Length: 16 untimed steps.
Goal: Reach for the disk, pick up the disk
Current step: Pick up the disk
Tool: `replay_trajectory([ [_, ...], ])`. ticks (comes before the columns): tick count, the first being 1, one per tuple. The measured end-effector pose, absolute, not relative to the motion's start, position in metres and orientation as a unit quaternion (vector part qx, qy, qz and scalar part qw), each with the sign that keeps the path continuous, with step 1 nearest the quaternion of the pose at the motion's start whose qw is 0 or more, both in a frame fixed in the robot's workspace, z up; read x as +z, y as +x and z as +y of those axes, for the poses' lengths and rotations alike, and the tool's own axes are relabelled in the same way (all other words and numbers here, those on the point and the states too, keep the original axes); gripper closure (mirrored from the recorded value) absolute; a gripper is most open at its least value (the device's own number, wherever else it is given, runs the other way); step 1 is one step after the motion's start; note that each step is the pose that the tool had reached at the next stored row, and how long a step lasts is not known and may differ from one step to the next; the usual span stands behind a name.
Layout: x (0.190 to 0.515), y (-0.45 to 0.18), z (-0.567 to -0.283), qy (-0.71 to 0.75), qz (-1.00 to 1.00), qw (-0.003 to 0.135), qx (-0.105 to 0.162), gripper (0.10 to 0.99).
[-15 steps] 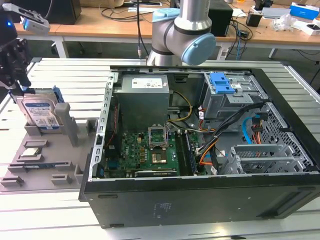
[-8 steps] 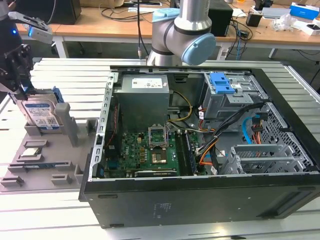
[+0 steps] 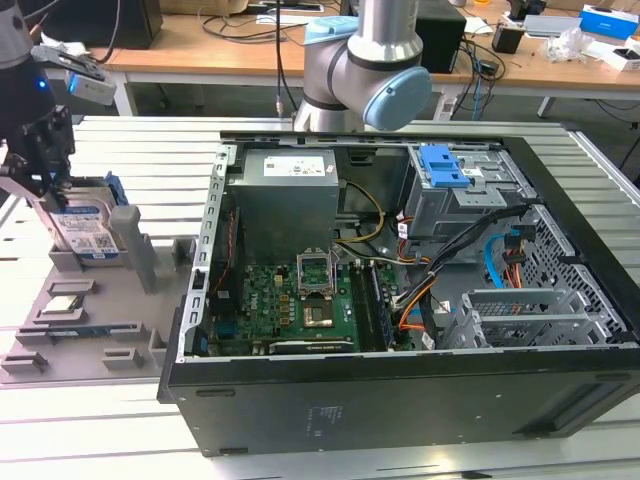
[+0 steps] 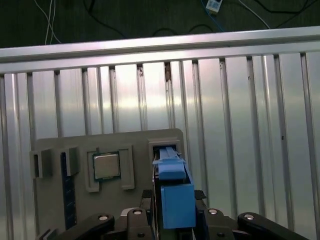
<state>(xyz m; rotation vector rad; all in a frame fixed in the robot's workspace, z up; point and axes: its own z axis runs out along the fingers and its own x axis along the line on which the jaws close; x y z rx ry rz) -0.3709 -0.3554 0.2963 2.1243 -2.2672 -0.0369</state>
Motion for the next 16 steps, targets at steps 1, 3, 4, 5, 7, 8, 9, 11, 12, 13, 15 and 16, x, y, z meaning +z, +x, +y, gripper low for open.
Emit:
replay_trajectory([
  [1, 0.2954, -0.3709, -0.3553, 0.687, -0.726, 0.017, -0.012, 0.667],
  [3, 0.2930, -0.3707, -0.3550, 0.698, -0.715, 0.018, -0.012, 0.667],
  [4, 0.2921, -0.3705, -0.3548, 0.703, -0.711, 0.018, -0.011, 0.667],
  [5, 0.2913, -0.3703, -0.3546, 0.705, -0.709, 0.018, -0.011, 0.667],
  [7, 0.2892, -0.3700, -0.3544, 0.707, -0.707, 0.018, -0.011, 0.667],
  [8, 0.2890, -0.3700, -0.3544, 0.707, -0.707, 0.018, -0.011, 0.667],
  [9, 0.2889, -0.3700, -0.3544, 0.707, -0.707, 0.018, -0.011, 0.667],
  [11, 0.2886, -0.3700, -0.3544, 0.707, -0.707, 0.018, -0.011, 0.667],
  [12, 0.2885, -0.3699, -0.3544, 0.707, -0.707, 0.018, -0.011, 0.667],
  [13, 0.2885, -0.3700, -0.3544, 0.707, -0.707, 0.018, -0.011, 0.678],
  [15, 0.2884, -0.3700, -0.3544, 0.707, -0.707, 0.018, -0.011, 0.722],
  [16, 0.2883, -0.3700, -0.3544, 0.707, -0.707, 0.018, -0.011, 0.722],
])
